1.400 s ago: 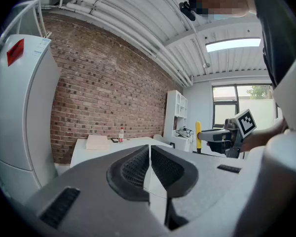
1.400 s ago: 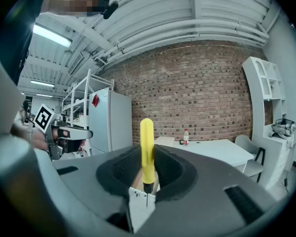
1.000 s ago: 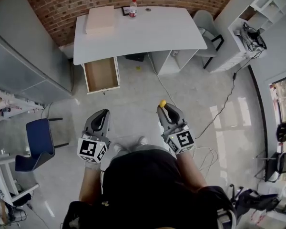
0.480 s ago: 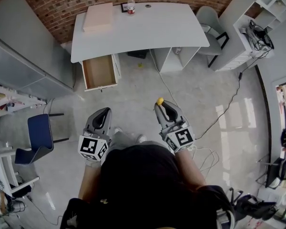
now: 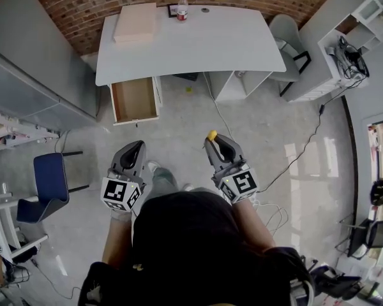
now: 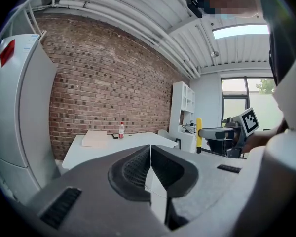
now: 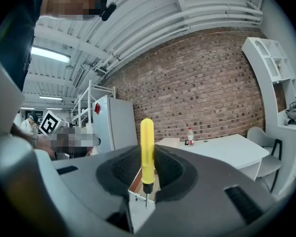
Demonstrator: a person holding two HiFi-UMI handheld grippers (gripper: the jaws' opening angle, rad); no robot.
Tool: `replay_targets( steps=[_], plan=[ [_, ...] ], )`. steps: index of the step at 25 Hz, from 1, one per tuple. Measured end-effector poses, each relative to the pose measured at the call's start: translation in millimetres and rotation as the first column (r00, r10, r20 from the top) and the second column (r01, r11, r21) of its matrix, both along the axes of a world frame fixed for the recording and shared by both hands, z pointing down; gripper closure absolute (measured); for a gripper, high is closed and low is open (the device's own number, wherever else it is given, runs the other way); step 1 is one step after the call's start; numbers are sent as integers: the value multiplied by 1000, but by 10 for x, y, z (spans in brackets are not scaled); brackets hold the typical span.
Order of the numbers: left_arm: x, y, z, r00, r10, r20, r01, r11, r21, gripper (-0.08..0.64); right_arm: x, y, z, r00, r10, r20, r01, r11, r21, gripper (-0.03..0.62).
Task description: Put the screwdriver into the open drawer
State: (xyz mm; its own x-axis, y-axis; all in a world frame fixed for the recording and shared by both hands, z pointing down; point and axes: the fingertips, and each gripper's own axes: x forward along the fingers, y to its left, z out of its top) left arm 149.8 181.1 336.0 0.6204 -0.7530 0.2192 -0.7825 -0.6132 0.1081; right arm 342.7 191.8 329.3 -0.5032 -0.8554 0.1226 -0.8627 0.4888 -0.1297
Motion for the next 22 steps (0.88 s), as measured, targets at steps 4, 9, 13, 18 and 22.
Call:
replay_targets(
  steps=[4,9,13,18,22],
  plan=[
    [-176,-277,64,1000,4,0,-4,1000,-8,555,-231,-316,43,1000,-27,-4,27,999,-18,505],
    [-641,-616,190,999,-45,-21,44,999,-31,555,-635,-749,123,998,-60,3,60,996,-61,506],
    [-1087,-873,255,994,-95,-44,93,994,-56,555,-1001,-1107,176,997,-78,13,78,993,-92,506],
    [-1592,-1127,350,989,-137,-56,132,988,-81,554,-1418,-1534,299,996,-82,18,84,988,-128,506],
    [-1941,-1285,429,986,-156,-62,150,984,-92,554,-1725,-1818,437,996,-82,32,86,983,-160,505]
  ],
)
